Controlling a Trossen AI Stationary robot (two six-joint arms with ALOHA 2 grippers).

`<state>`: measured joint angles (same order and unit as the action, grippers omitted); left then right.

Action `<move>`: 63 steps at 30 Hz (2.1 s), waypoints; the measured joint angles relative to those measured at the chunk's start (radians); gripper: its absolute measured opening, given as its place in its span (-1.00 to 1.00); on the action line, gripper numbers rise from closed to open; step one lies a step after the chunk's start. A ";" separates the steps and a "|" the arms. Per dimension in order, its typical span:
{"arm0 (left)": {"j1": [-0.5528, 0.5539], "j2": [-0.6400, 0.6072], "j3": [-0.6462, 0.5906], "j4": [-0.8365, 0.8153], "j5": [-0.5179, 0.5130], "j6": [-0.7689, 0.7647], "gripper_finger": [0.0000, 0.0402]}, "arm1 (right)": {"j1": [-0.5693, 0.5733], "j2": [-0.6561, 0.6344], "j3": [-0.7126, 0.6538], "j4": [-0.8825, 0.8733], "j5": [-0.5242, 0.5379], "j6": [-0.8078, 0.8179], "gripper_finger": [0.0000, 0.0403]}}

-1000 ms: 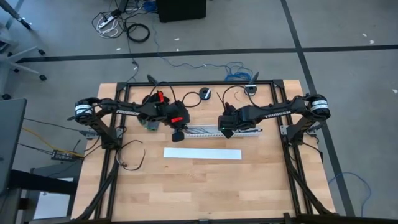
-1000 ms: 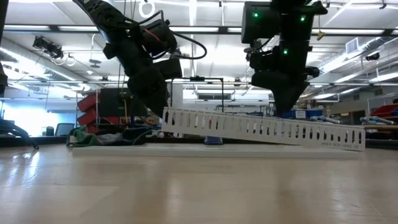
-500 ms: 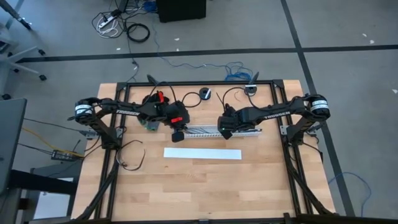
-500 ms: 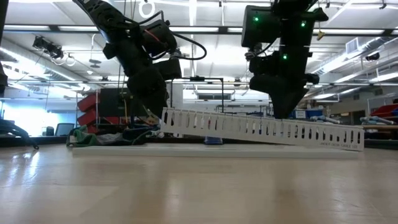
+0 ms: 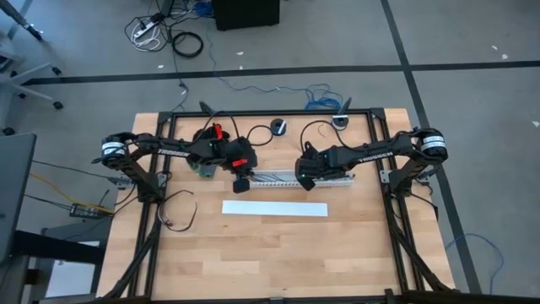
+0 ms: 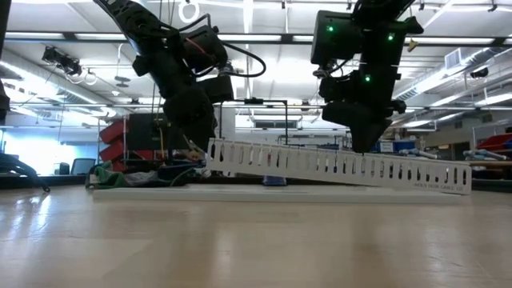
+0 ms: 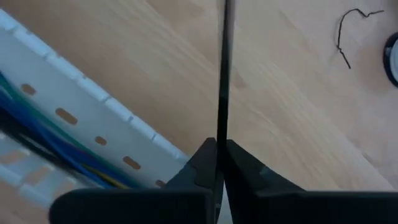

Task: Ziptie cables
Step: Put the ziptied cables into the white cable duct

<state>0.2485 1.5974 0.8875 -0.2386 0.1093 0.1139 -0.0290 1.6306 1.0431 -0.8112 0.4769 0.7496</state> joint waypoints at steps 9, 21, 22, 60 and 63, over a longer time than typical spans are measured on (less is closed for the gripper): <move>0.000 0.000 0.000 0.001 0.000 -0.018 -1.00 | -0.007 0.000 0.000 0.001 -0.002 0.000 -0.99; -0.008 0.000 0.000 0.018 0.000 -0.061 -1.00 | -0.007 0.001 0.000 0.010 0.053 0.072 -1.00; -0.008 0.000 0.000 0.018 0.000 -0.062 -1.00 | -0.007 0.003 0.000 0.011 0.052 0.081 -1.00; -0.012 -0.002 0.000 0.069 -0.001 -0.070 -1.00 | 0.007 -0.002 -0.021 0.028 0.154 0.151 -1.00; -0.015 -0.002 0.000 0.068 -0.001 -0.069 -1.00 | 0.007 -0.002 -0.021 0.033 0.146 0.151 -1.00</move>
<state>0.2338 1.5959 0.8875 -0.1705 0.1088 0.0444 -0.0216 1.6291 1.0225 -0.7784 0.6230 0.9008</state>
